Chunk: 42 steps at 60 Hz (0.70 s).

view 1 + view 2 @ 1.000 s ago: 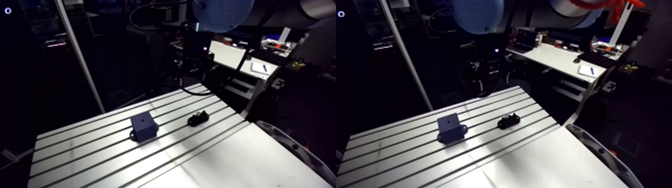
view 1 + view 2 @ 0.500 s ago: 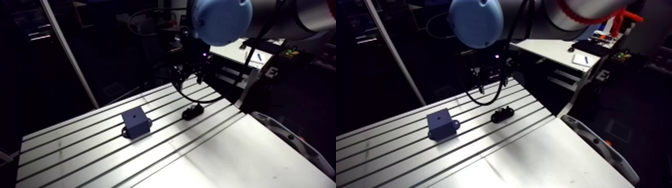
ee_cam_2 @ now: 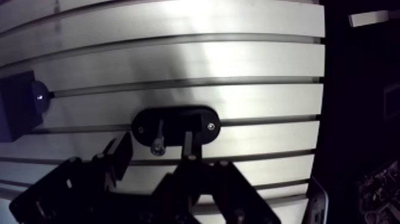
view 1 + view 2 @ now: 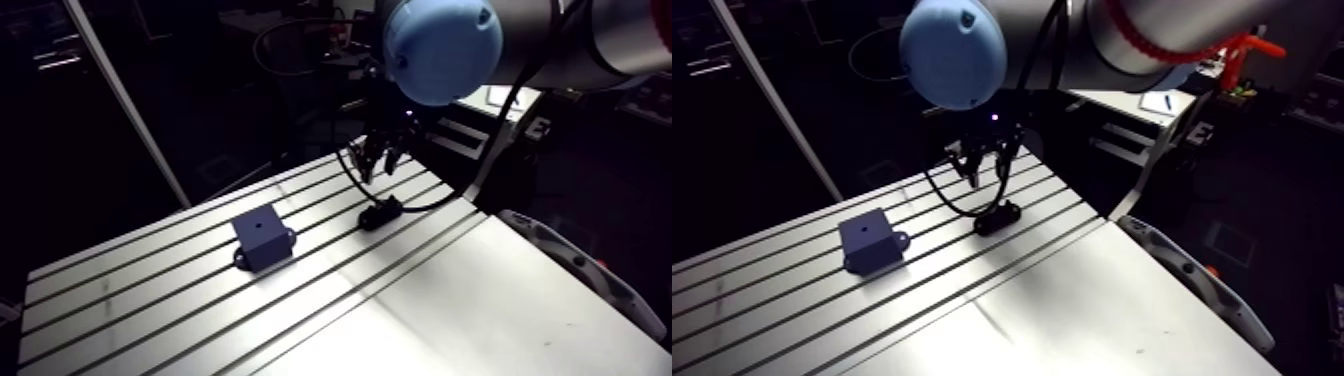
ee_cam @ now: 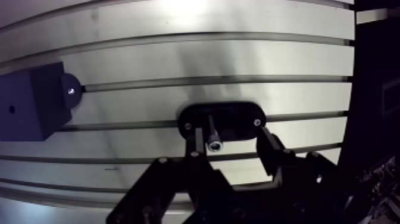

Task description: Pick up the M10 bolt and insert it into the hole until fully seated.

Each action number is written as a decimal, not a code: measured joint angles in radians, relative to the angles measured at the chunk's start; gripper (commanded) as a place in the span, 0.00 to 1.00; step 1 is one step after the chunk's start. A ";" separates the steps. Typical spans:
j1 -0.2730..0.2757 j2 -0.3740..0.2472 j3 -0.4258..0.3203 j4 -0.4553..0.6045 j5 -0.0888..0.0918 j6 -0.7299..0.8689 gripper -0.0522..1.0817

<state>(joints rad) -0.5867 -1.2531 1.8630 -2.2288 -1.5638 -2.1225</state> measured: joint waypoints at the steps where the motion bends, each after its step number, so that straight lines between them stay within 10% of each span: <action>1: 0.000 0.001 0.001 -0.001 0.001 0.000 0.47; 42: -0.005 0.016 0.043 -0.052 0.027 -0.005 0.51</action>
<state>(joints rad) -0.5922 -1.2371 1.9058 -2.2810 -1.5369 -2.1279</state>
